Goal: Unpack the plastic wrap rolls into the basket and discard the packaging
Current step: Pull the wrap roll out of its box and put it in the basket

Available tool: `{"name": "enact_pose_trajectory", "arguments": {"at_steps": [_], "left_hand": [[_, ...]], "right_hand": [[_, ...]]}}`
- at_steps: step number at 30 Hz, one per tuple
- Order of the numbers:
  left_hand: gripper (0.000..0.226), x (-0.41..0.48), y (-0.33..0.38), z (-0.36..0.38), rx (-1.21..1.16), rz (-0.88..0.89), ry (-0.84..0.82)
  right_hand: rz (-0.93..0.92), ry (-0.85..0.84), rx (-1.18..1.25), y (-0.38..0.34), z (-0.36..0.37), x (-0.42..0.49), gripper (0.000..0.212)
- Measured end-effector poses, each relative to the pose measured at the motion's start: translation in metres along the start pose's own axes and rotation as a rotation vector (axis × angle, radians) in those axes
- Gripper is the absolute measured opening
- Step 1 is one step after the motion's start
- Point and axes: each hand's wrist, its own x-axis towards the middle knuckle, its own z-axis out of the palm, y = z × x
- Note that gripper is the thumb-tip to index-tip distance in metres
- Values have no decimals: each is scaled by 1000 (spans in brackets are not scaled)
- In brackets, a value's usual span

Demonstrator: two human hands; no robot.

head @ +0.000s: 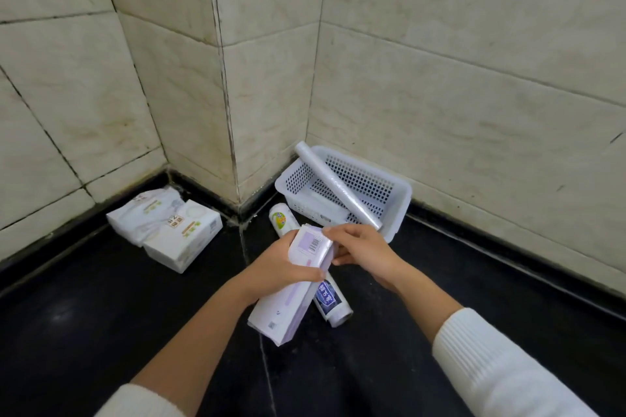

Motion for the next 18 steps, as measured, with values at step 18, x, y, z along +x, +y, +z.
{"name": "enact_pose_trajectory", "arguments": {"at_steps": [18], "left_hand": [[78, 6, 28, 42, 167, 183, 56]], "right_hand": [[-311, 107, -281, -8, -58, -19, 6]]}}
